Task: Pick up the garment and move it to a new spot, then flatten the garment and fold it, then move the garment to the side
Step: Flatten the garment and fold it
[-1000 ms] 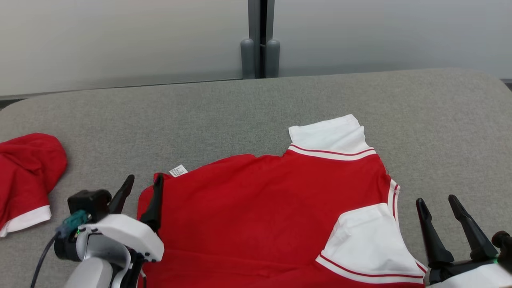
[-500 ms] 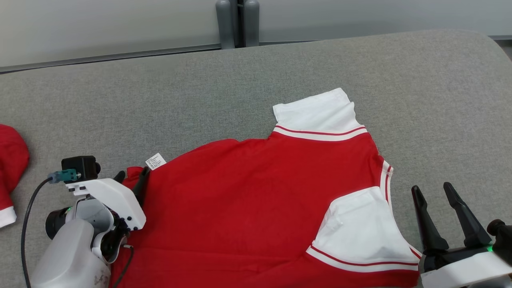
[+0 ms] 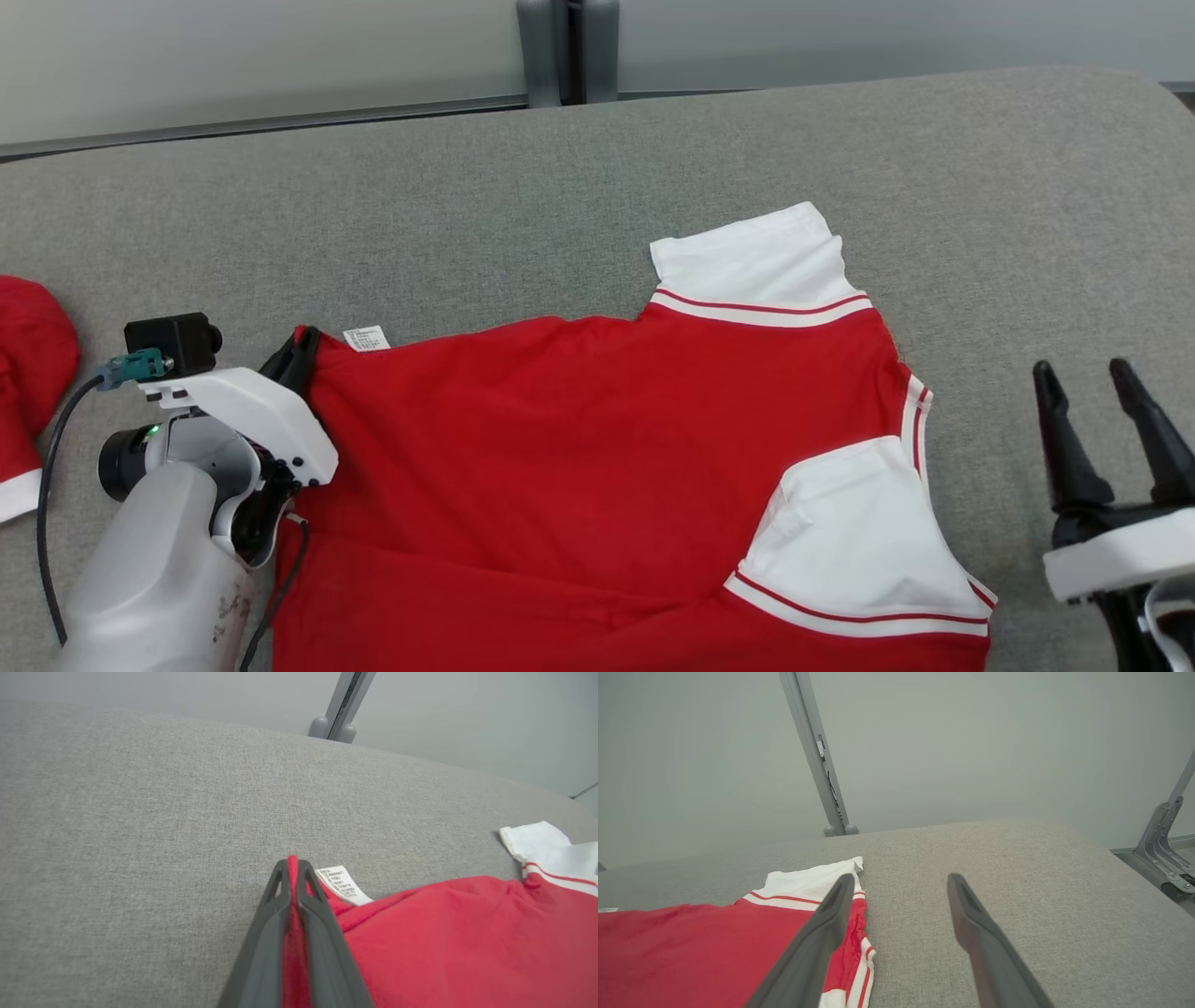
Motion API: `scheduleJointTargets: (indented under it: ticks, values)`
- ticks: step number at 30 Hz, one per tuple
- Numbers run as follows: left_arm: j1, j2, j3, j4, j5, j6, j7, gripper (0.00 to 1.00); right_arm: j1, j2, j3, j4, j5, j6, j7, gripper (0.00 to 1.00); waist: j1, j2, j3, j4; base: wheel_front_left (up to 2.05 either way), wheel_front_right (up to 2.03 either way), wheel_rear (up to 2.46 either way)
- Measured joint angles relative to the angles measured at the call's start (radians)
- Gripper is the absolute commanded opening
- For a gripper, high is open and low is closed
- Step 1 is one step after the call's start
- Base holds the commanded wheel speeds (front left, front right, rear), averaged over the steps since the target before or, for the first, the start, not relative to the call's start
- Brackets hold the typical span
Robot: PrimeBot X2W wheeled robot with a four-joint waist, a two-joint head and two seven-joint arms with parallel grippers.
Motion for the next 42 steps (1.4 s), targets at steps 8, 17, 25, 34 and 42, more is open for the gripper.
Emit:
scheduleJointTargets:
  ticks: [8,17,25,34,42]
  values:
    - [-0.061,-0.026,-0.004,-0.03,0.0,0.005,-0.041,0.0,-0.232,-0.089,0.031,0.165,0.059,0.0,-0.015,1.0,0.0,0.0,0.071,0.035,0.0,0.0,0.0]
    - [-0.137,-0.069,-0.027,-0.032,0.006,0.003,-0.068,0.0,-0.535,-0.179,0.188,0.407,0.134,0.0,0.006,1.0,0.0,0.0,0.165,0.128,0.0,0.0,0.0]
    - [-0.177,-0.107,-0.063,0.002,0.006,-0.01,-0.095,0.0,-0.721,-0.216,0.377,0.657,0.208,0.0,0.102,1.0,-0.0001,0.0,0.212,0.196,0.0,0.0,0.0]
    - [-0.196,-0.12,-0.087,0.043,-0.013,-0.014,-0.122,0.0,-0.821,-0.246,0.538,0.77,0.311,0.0,0.142,0.0,0.0,0.0,0.215,0.199,0.0,0.0,0.0]
    - [-0.192,-0.102,-0.078,0.035,-0.05,-0.021,-0.161,0.0,-0.834,-0.303,0.574,0.703,0.36,0.0,-0.08,0.0,0.0,0.0,0.182,0.185,0.0,0.0,0.0]
